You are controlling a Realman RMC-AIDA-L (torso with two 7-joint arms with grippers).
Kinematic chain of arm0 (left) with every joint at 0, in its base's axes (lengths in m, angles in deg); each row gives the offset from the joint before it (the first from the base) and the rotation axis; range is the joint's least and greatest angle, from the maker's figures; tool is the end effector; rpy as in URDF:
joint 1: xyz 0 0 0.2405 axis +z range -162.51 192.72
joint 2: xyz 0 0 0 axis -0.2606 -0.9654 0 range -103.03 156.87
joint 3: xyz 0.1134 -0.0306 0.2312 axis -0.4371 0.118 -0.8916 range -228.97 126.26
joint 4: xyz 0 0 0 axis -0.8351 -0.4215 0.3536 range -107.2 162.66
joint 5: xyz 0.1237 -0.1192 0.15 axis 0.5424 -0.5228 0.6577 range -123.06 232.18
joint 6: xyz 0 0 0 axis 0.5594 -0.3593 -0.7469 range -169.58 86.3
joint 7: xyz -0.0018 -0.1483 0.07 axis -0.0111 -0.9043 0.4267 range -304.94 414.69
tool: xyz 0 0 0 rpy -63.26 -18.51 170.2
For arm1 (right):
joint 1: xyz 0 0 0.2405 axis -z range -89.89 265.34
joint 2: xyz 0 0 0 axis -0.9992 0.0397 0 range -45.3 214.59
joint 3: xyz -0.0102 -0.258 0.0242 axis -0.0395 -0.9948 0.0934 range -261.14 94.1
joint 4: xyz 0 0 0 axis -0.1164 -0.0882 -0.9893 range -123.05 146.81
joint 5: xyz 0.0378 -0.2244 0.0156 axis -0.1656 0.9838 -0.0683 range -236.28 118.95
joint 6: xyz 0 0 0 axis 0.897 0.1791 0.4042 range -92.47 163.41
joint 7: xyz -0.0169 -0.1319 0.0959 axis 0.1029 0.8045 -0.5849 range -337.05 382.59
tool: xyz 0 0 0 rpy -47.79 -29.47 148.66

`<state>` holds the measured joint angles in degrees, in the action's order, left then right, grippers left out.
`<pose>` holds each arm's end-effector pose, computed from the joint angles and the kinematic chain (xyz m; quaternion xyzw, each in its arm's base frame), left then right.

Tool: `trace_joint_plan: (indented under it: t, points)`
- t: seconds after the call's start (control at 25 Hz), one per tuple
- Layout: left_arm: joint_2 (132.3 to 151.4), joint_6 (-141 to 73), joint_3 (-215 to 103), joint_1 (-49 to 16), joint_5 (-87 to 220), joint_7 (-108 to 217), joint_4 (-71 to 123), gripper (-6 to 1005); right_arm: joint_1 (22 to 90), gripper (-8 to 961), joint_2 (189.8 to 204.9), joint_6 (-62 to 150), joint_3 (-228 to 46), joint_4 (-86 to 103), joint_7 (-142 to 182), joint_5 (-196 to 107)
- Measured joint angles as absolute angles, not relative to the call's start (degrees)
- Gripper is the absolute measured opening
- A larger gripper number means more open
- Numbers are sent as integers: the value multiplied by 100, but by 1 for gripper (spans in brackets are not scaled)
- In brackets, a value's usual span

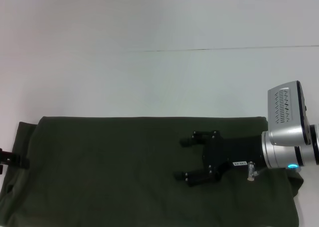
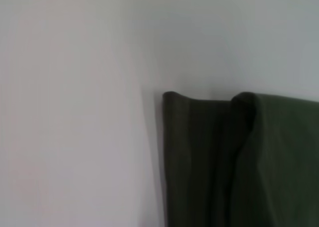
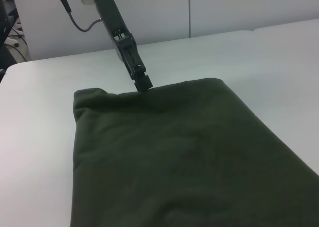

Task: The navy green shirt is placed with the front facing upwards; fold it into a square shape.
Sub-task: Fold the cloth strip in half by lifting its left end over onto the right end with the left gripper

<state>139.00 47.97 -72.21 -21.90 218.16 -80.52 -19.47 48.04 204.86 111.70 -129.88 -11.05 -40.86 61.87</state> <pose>-0.3656 0.3571 0.0789 -0.7346 -0.6482 0.0232 0.1992 0.2524 0.3602 -0.0978 -0.9812 0.1006 0.1408 0.0850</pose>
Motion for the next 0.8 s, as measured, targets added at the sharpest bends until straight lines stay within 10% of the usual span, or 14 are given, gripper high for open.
trace_joint_plan:
  t: [0.8]
  points:
    - [13871, 4878, -7344, -2266, 21812, -8145, -1808, 879, 4811, 927, 20486, 11090, -13002, -1102, -4087, 6183]
